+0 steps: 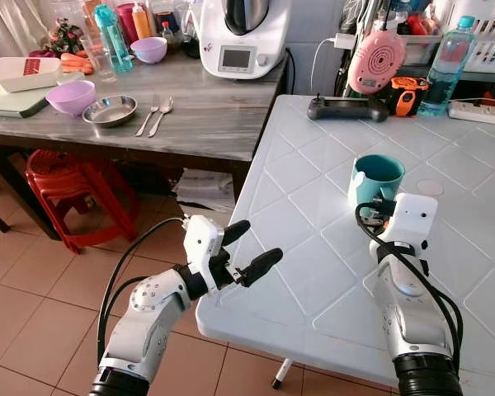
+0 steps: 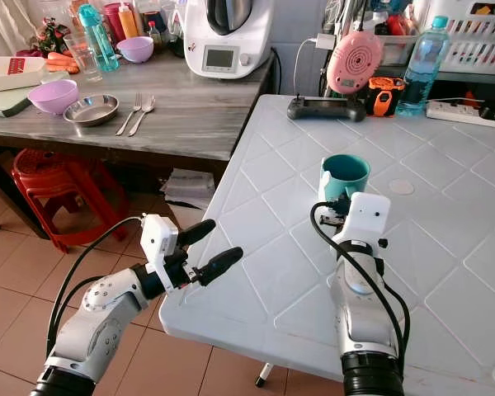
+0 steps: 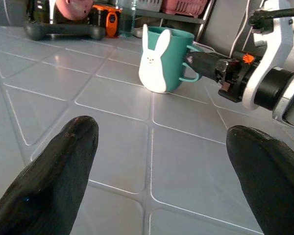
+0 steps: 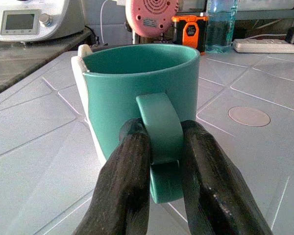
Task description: Setting the table
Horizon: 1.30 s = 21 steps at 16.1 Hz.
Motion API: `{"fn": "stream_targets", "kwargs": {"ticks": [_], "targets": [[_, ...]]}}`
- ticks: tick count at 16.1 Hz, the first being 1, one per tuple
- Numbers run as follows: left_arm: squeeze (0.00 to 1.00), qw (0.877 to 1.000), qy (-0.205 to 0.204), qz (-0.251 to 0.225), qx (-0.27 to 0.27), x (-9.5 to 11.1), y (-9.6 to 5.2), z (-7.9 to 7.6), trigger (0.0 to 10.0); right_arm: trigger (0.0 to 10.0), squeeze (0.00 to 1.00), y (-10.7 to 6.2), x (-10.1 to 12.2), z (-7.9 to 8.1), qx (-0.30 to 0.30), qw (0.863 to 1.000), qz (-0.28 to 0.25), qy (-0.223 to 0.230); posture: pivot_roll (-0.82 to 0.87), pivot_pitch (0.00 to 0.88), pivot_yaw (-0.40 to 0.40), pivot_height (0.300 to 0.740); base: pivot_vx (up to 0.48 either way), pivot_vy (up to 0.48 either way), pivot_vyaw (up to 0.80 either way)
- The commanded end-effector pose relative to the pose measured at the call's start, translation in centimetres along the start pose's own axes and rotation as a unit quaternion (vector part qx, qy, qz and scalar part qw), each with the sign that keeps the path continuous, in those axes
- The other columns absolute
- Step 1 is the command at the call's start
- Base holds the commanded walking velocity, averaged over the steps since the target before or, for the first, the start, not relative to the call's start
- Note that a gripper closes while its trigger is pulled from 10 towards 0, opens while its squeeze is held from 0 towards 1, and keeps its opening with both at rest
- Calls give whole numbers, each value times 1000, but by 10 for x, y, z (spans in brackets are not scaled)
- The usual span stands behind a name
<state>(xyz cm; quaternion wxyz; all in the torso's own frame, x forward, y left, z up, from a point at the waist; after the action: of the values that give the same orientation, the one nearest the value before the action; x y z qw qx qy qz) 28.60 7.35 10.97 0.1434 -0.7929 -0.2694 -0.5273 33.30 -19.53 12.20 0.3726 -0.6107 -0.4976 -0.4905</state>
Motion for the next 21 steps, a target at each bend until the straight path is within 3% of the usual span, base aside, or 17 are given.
{"fn": "stream_targets", "kwargs": {"ticks": [1,4,6,7,9,10,11,13,17,21], "targets": [[0,1000,5,1,-2,2,0,0,10000,0,0,2,1,0,1,1000,-2,2,-50,33,69,740,0,0,0],[0,1000,-2,-4,-3,4,1,0,10000,0,0,2,1,0,1,1000,-4,3,-50,33,69,740,0,0,0],[0,998,-38,-38,18,14,4,3,10000,0,0,0,2,0,2,1000,-6,3,-49,29,68,740,0,0,0],[0,998,-36,-46,29,19,5,5,10000,0,0,-1,2,-1,2,1000,-7,3,-46,28,66,740,0,0,0],[0,990,-23,-73,120,28,4,26,10000,0,0,-4,8,-5,5,1000,-20,-7,-45,25,60,740,0,0,0],[0,972,-51,-94,208,32,-1,46,10000,10000,0,-9,12,-10,7,999,-30,-21,-44,23,56,740,0,0,0],[0,964,-57,-104,240,36,-4,54,10000,10000,0,-12,14,-13,11,999,-37,-32,-45,23,54,740,0,0,0],[0,960,-70,-112,249,40,-7,58,10000,10000,0,-19,14,-20,13,998,-40,-41,-48,24,52,740,0,0,0],[0,958,-100,-129,235,41,-1,55,10000,10000,0,-33,7,-27,11,999,-25,-42,-57,25,54,740,0,157,-420],[0,961,-104,-124,222,41,2,52,10000,10000,0,-39,2,-25,11,999,-14,-37,-57,25,54,740,0,405,-788]]}}
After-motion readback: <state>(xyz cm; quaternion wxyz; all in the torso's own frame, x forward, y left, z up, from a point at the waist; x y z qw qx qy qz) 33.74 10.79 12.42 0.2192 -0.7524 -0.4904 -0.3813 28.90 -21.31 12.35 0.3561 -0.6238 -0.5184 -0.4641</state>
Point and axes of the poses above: a point about 5 cm out from each wrist's last joint towards the gripper, its own y axis pointing out of the wrist towards the gripper, its own x axis along the axis of the wrist's last joint, z = x × y, the point moved 2 cm from there along y, pointing out of the wrist towards the gripper, and after that the axes turned 14 degrees about -y, right-handed, at the moved point
